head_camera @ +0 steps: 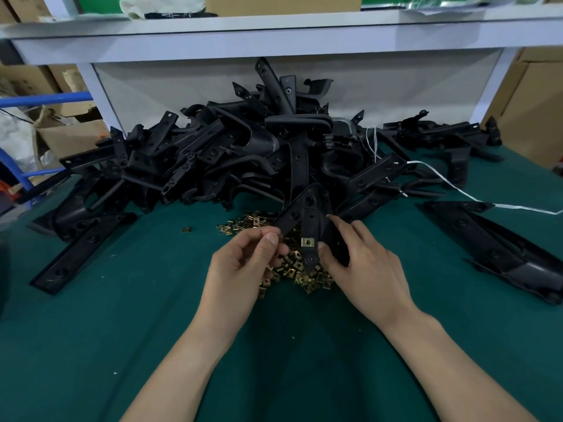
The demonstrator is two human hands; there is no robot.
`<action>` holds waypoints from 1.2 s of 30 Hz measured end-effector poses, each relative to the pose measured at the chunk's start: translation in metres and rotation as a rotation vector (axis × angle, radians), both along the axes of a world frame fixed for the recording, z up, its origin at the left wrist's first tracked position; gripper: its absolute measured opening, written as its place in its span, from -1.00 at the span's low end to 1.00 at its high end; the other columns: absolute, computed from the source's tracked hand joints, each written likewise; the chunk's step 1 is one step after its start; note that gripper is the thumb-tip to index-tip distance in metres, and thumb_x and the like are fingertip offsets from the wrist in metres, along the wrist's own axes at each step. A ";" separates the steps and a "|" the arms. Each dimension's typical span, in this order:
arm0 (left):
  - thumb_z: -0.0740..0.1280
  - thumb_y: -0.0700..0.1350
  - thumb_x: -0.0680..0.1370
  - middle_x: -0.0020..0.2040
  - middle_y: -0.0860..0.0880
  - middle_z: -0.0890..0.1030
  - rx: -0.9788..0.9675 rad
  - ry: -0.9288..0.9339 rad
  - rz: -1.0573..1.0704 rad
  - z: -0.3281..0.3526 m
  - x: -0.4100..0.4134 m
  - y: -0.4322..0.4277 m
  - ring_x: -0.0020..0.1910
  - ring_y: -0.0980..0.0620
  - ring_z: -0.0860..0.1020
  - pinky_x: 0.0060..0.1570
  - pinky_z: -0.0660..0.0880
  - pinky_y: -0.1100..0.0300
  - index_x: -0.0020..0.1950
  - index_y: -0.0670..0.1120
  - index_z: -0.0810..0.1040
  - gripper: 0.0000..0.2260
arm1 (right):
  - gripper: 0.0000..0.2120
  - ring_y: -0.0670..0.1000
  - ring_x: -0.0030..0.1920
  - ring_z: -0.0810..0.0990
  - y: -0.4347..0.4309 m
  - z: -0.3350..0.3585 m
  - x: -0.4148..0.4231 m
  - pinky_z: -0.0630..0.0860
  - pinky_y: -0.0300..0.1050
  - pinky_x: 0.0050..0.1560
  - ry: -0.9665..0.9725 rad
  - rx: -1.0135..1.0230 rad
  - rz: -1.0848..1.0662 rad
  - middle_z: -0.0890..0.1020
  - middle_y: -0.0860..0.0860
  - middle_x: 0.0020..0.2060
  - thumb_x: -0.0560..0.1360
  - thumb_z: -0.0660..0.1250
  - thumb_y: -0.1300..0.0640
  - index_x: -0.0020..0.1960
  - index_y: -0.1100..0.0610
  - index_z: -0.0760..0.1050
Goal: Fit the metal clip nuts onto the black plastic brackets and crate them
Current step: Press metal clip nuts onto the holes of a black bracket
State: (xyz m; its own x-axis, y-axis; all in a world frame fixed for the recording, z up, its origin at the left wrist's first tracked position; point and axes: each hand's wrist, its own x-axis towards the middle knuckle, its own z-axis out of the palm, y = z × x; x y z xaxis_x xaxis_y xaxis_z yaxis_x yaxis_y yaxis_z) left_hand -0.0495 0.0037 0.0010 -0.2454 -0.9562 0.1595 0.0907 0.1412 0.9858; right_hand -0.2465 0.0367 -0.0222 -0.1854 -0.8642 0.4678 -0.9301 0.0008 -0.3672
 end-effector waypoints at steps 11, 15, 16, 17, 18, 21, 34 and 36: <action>0.36 -0.07 0.54 0.04 -0.05 0.73 0.122 0.144 -0.038 0.004 0.002 -0.002 -0.12 0.12 0.62 -0.17 0.56 0.27 0.15 0.00 0.68 -0.79 | -0.49 -0.01 -0.25 0.55 0.000 -0.001 0.000 0.51 -0.01 -0.33 0.031 0.042 0.032 0.40 -0.18 0.01 0.59 0.13 -0.27 0.48 -0.10 0.26; 0.32 -0.10 0.63 -0.02 -0.05 0.73 0.133 0.130 -0.035 0.003 0.000 -0.001 -0.14 0.09 0.62 -0.18 0.55 0.26 0.13 -0.02 0.68 -0.84 | -0.49 -0.04 -0.25 0.54 0.000 -0.001 -0.001 0.47 -0.06 -0.35 0.039 0.040 0.050 0.41 -0.20 0.02 0.59 0.14 -0.27 0.47 -0.10 0.27; 0.32 -0.08 0.63 -0.04 -0.05 0.72 0.144 0.134 -0.033 0.003 0.000 -0.001 -0.15 0.08 0.61 -0.18 0.55 0.25 0.10 -0.02 0.69 -0.84 | -0.49 -0.04 -0.26 0.54 0.000 -0.001 -0.001 0.45 -0.07 -0.35 0.046 0.042 0.055 0.41 -0.20 0.03 0.59 0.14 -0.27 0.48 -0.10 0.27; 0.33 -0.07 0.62 -0.06 -0.05 0.72 0.155 0.139 -0.028 0.003 0.000 -0.001 -0.15 0.07 0.61 -0.19 0.54 0.24 0.08 -0.03 0.70 -0.84 | -0.48 -0.04 -0.27 0.54 0.000 0.000 0.000 0.43 -0.08 -0.36 0.056 0.043 0.058 0.42 -0.19 0.03 0.59 0.14 -0.27 0.48 -0.10 0.28; 0.34 -0.07 0.61 -0.07 -0.05 0.71 0.167 0.146 -0.024 0.003 -0.001 -0.001 -0.16 0.07 0.61 -0.19 0.54 0.23 0.07 -0.03 0.71 -0.84 | -0.48 -0.04 -0.28 0.54 0.000 0.000 0.000 0.41 -0.10 -0.36 0.069 0.045 0.061 0.43 -0.19 0.03 0.59 0.15 -0.27 0.48 -0.09 0.29; 0.36 -0.06 0.57 -0.08 -0.04 0.70 0.197 0.171 -0.036 0.004 -0.002 -0.001 -0.18 0.07 0.61 -0.21 0.56 0.24 0.05 -0.05 0.71 -0.84 | -0.49 -0.04 -0.31 0.53 0.000 0.001 0.001 0.39 -0.13 -0.39 0.102 0.052 0.064 0.45 -0.18 0.02 0.59 0.16 -0.25 0.47 -0.08 0.33; 0.31 -0.13 0.64 -0.13 -0.01 0.66 0.296 0.235 -0.052 0.004 -0.004 -0.001 -0.21 0.08 0.60 -0.22 0.56 0.21 0.09 -0.14 0.65 -0.85 | -0.49 -0.10 -0.39 0.41 0.002 0.004 0.003 0.38 -0.15 -0.43 0.142 0.083 0.074 0.45 -0.18 0.01 0.57 0.16 -0.26 0.46 -0.10 0.33; 0.31 -0.13 0.64 -0.13 0.00 0.66 0.293 0.227 -0.046 0.004 -0.004 -0.001 -0.22 0.08 0.59 -0.20 0.54 0.20 0.09 -0.13 0.65 -0.85 | -0.48 -0.10 -0.39 0.41 0.002 0.004 0.003 0.38 -0.15 -0.43 0.146 0.086 0.077 0.46 -0.18 0.01 0.56 0.16 -0.26 0.46 -0.10 0.33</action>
State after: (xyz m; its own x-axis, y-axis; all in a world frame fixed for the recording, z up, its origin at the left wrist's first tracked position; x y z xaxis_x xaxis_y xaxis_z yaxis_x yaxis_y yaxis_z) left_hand -0.0534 0.0031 0.0048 -0.2791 -0.9581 -0.0638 0.3114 -0.1532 0.9378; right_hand -0.2434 0.0384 -0.0181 -0.0529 -0.9113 0.4083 -0.9720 -0.0466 -0.2302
